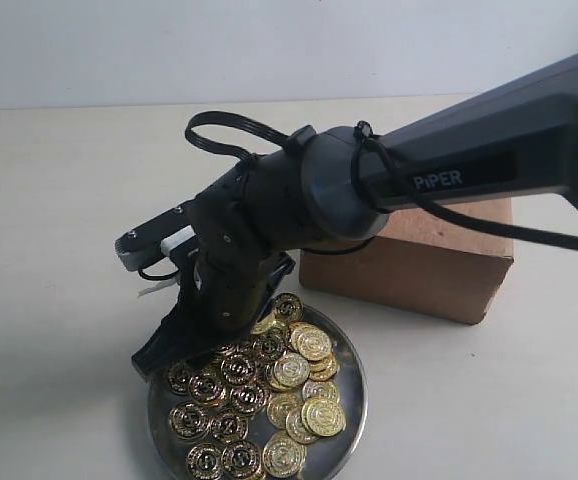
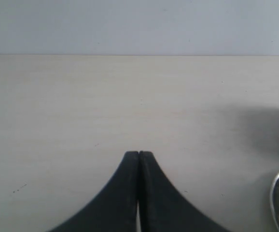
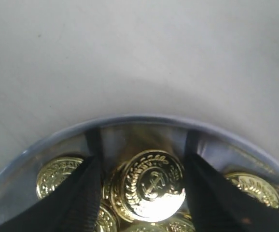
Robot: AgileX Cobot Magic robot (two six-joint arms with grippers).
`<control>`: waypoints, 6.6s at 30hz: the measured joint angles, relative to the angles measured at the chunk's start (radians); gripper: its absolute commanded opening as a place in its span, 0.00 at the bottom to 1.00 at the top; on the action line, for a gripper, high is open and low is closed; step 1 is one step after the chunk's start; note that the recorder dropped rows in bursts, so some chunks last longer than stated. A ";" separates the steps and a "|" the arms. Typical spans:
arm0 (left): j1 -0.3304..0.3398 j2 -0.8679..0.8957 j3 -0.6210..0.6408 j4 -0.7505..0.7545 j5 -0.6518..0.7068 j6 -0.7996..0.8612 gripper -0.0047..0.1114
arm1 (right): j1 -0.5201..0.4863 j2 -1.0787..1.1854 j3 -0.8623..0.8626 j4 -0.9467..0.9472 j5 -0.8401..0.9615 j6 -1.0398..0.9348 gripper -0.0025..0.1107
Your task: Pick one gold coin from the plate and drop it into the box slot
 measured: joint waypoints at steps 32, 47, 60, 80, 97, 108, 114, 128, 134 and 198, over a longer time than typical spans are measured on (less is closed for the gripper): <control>0.000 0.000 0.000 0.000 0.000 0.000 0.04 | 0.000 -0.016 0.000 -0.045 0.025 0.064 0.35; 0.000 0.000 0.000 0.000 0.000 0.000 0.04 | 0.000 -0.021 0.000 -0.045 0.086 0.064 0.50; 0.000 0.000 0.000 0.000 0.000 0.000 0.04 | 0.000 -0.021 0.000 -0.036 0.112 0.064 0.44; 0.000 0.000 0.000 0.000 0.000 0.000 0.04 | 0.000 -0.017 0.000 -0.031 0.122 0.064 0.25; 0.000 0.000 0.000 0.000 0.000 0.000 0.04 | 0.000 -0.207 0.000 0.114 0.289 -0.149 0.23; 0.000 0.000 0.000 0.007 0.000 0.000 0.04 | 0.000 -0.374 0.000 0.220 0.461 -0.332 0.23; 0.000 0.000 0.000 -0.254 -0.144 -0.062 0.04 | 0.000 -0.428 0.000 0.224 0.525 -0.378 0.23; 0.000 0.371 -0.220 -0.984 0.074 0.220 0.04 | 0.000 -0.464 0.000 0.224 0.536 -0.417 0.23; 0.000 0.889 -0.496 -1.004 0.289 0.390 0.04 | 0.000 -0.464 0.000 0.224 0.548 -0.421 0.23; -0.234 1.649 -0.861 -1.000 0.849 0.556 0.38 | 0.000 -0.464 0.000 0.041 0.350 -0.497 0.23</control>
